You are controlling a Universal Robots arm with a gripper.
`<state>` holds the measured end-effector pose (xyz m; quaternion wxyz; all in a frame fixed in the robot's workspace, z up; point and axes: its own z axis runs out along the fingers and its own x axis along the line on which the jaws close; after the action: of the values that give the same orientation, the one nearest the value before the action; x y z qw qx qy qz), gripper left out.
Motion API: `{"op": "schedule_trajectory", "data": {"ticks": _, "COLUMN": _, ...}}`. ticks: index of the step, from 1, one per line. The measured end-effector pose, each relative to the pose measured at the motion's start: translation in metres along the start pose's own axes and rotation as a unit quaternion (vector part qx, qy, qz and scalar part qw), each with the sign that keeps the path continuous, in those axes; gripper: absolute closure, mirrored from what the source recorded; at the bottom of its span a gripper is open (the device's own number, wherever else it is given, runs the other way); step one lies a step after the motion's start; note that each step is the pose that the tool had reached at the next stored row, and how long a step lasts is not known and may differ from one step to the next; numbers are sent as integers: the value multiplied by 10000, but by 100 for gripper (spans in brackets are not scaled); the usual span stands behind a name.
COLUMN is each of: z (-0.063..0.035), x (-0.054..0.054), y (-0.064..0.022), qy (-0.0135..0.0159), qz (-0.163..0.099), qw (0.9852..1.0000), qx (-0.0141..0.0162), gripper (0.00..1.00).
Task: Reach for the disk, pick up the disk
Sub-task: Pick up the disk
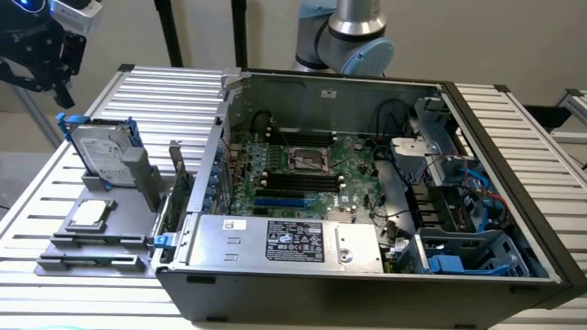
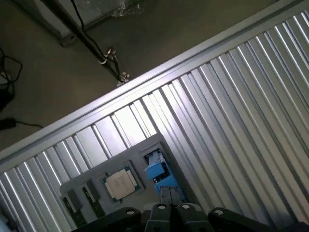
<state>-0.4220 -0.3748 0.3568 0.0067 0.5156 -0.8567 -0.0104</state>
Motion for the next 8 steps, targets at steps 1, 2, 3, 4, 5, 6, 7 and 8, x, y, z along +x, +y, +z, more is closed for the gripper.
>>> {"op": "schedule_trajectory", "data": {"ticks": 1, "z": 0, "x": 0, "y": 0, "qy": 2, "qz": -81, "qw": 10000, "qx": 1, "gripper": 89}}
{"op": "schedule_trajectory", "data": {"ticks": 2, "z": 0, "x": 0, "y": 0, "qy": 3, "qz": -167, "qw": 9999, "qx": 3, "gripper": 89}}
{"op": "schedule_trajectory", "data": {"ticks": 3, "z": 0, "x": 0, "y": 0, "qy": 4, "qz": -261, "qw": 9997, "qx": 5, "gripper": 89}}
{"op": "schedule_trajectory", "data": {"ticks": 4, "z": 0, "x": 0, "y": 0, "qy": 5, "qz": -346, "qw": 9994, "qx": 7, "gripper": 89}}
{"op": "schedule_trajectory", "data": {"ticks": 5, "z": 0, "x": 0, "y": 0, "qy": 6, "qz": -432, "qw": 9991, "qx": 9, "gripper": 89}}
{"op": "schedule_trajectory", "data": {"ticks": 6, "z": 0, "x": 0, "y": 0, "qy": 7, "qz": -518, "qw": 9987, "qx": 12, "gripper": 89}}
{"op": "schedule_trajectory", "data": {"ticks": 7, "z": 0, "x": 0, "y": 0, "qy": 8, "qz": -608, "qw": 9982, "qx": 14, "gripper": 89}}
{"op": "schedule_trajectory", "data": {"ticks": 8, "z": 0, "x": 0, "y": 0, "qy": 9, "qz": -692, "qw": 9976, "qx": 16, "gripper": 89}}
